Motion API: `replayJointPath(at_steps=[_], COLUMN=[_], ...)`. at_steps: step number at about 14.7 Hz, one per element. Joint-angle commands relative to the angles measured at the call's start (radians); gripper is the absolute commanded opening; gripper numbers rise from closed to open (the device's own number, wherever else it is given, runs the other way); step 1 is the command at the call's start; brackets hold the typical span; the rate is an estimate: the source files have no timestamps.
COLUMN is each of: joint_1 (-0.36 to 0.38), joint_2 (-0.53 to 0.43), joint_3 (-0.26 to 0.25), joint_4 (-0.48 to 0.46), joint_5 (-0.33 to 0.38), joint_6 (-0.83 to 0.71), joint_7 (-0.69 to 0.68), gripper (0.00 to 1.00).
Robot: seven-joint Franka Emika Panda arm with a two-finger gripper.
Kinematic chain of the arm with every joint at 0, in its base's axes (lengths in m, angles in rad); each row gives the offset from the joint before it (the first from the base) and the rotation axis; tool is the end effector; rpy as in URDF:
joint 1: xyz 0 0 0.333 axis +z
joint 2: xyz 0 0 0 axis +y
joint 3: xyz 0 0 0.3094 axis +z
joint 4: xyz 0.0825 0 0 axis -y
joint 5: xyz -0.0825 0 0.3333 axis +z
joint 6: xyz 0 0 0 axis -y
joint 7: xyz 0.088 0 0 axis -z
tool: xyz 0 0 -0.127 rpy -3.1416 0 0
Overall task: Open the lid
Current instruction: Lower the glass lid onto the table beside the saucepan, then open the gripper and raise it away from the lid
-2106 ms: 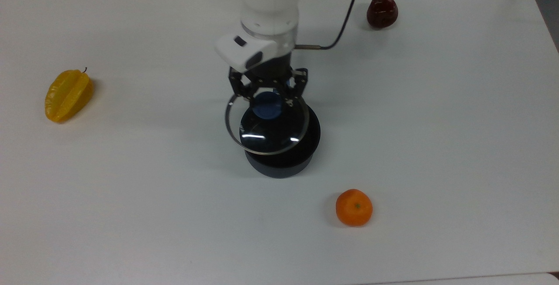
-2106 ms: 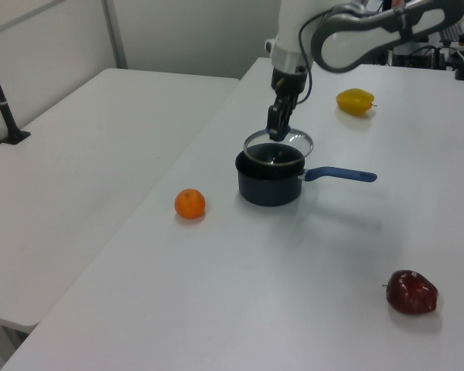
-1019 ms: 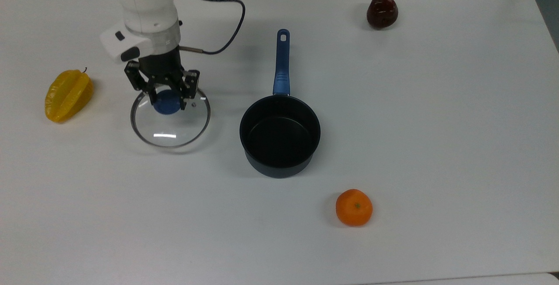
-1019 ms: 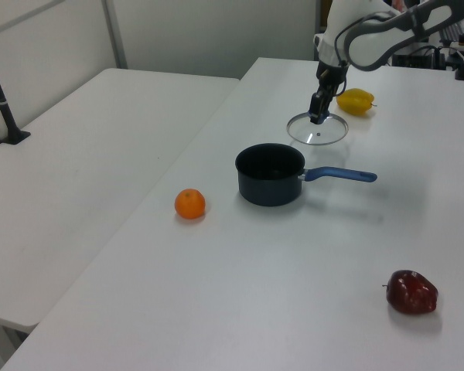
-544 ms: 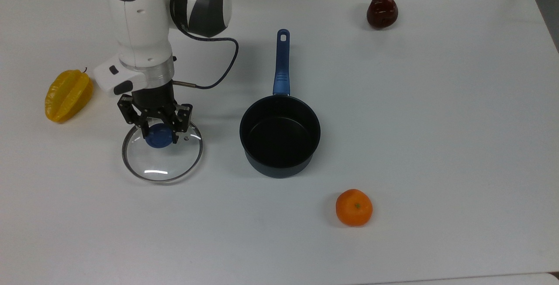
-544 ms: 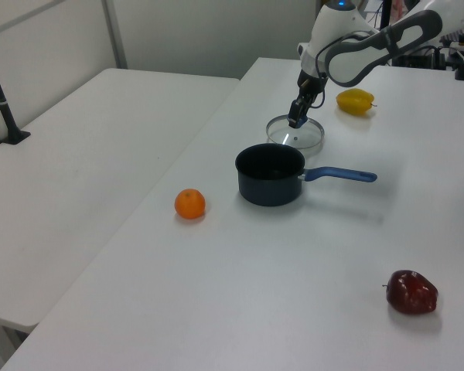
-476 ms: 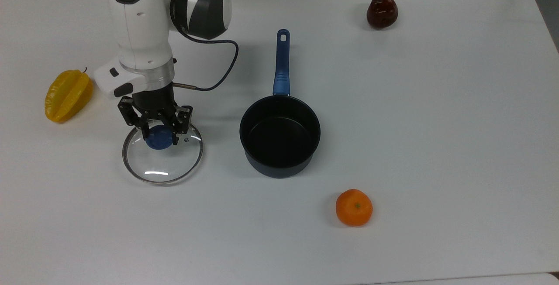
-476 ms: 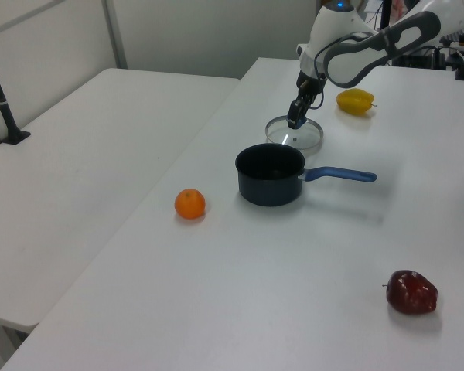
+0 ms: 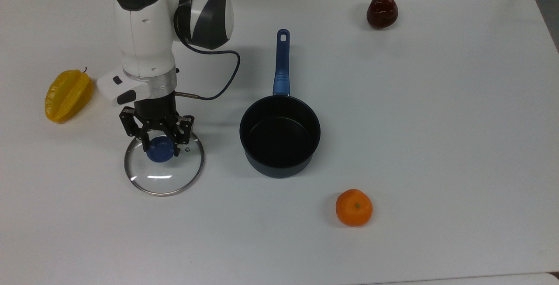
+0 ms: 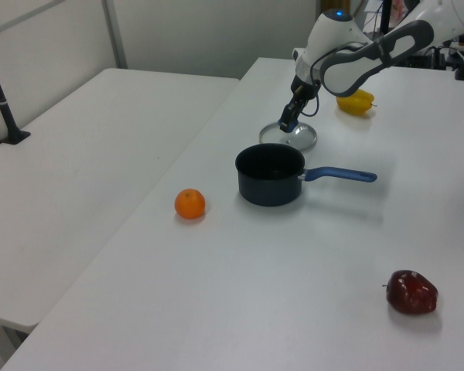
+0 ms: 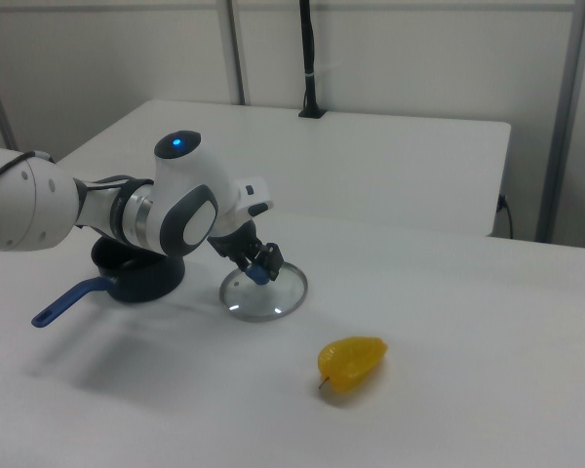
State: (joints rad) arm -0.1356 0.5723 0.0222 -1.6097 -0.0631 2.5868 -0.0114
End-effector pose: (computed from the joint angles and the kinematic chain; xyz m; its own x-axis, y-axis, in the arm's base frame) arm 0.6835 -0.0799 0.3427 0.9185 -0.0472 0.3927 -0.0701 -0.9966 0.0441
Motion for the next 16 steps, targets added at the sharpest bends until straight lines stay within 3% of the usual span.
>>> replayJointPath(at_steps=[1, 3, 5, 9, 12, 16], joint_1=[0.011, 0.011, 0.011, 0.013, 0.043, 0.108], joint_2=[0.017, 0.015, -0.008, -0.124, -0.230, -0.373], joint_3=[-0.004, -0.005, -0.005, -0.005, -0.007, -0.005], joint_4=[0.011, 0.008, 0.004, -0.038, -0.045, -0.045], joint_5=[-0.006, -0.006, -0.003, -0.004, -0.007, -0.018], joint_6=[0.019, 0.016, 0.006, -0.137, -0.345, -0.624], joint_7=[-0.015, -0.013, 0.002, 0.019, 0.100, 0.103], gripper=[0.79, 0.78, 1.00, 1.00, 1.00, 1.00])
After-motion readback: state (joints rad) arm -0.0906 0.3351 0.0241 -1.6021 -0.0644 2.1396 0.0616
